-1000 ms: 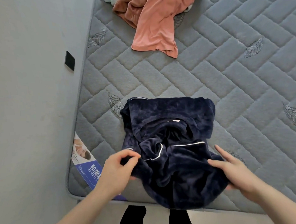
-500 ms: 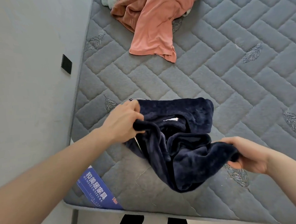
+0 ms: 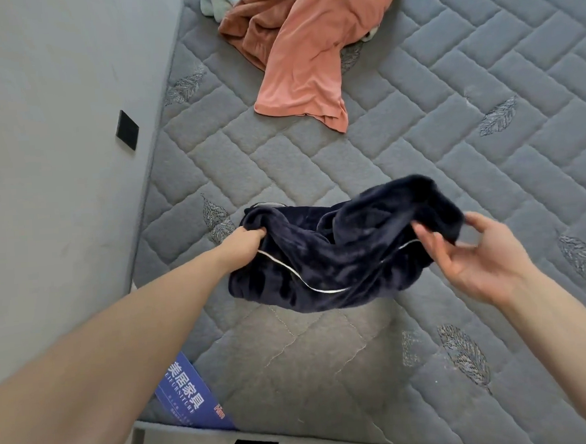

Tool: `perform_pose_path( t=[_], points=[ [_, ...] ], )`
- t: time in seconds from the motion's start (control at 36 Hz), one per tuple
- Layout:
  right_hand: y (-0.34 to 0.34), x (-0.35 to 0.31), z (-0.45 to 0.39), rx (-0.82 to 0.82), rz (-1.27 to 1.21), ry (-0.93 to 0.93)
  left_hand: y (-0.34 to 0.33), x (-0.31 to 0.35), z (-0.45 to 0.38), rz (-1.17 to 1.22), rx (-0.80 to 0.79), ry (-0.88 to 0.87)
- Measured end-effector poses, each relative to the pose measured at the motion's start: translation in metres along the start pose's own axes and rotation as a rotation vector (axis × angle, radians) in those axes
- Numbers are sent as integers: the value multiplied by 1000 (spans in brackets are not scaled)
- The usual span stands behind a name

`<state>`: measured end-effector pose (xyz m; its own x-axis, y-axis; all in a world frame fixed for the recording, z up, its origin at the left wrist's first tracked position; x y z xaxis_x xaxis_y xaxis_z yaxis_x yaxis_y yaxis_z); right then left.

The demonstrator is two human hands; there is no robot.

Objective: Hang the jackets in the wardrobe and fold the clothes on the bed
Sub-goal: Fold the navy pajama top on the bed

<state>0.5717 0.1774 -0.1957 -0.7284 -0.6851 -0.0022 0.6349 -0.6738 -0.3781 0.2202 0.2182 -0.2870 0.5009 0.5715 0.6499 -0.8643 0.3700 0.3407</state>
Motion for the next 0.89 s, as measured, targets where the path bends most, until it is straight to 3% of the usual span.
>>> perform_pose_path(
  t=[0.14,0.22,0.31,0.39,0.47,0.61,0.69,0.78,0.83,0.89],
  points=[
    [-28,-9,-29,-9,284,216,2,-9,-7,232,137,153],
    [-37,-9,-51,137,685,453,4,-13,-10,348,183,213],
    [-44,-2,-69,190,1124,558,8,-14,-13,382,248,230],
    [-40,-1,-89,367,1576,686,17,-20,-18,267,416,232],
    [-30,1,-106,627,1793,593,29,-25,-24,126,529,214],
    [-15,9,-121,749,1873,552,37,-16,-27,-242,384,169],
    [-14,12,-125,792,1913,575,37,17,-25,-415,484,-64],
    [-16,8,-123,790,1953,604,18,67,-18,-510,498,-580],
    [-19,2,-121,784,1981,641,-6,90,-17,-507,272,-760],
    [-22,-5,-117,770,2020,688,-36,100,-24,-560,-22,-782]
  ],
)
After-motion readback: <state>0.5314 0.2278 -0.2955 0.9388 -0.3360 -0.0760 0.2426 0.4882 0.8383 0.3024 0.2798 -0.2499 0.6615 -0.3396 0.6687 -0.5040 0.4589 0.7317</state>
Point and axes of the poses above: each hand's wrist, its own z-axis away from the middle knuckle, its own y-axis out of the back of the hand, x = y × z, the point moved 3 cm from there along -z, towards the middle knuckle, and after that the axes turned 12 degrees about -y, right-handed, at the moved point
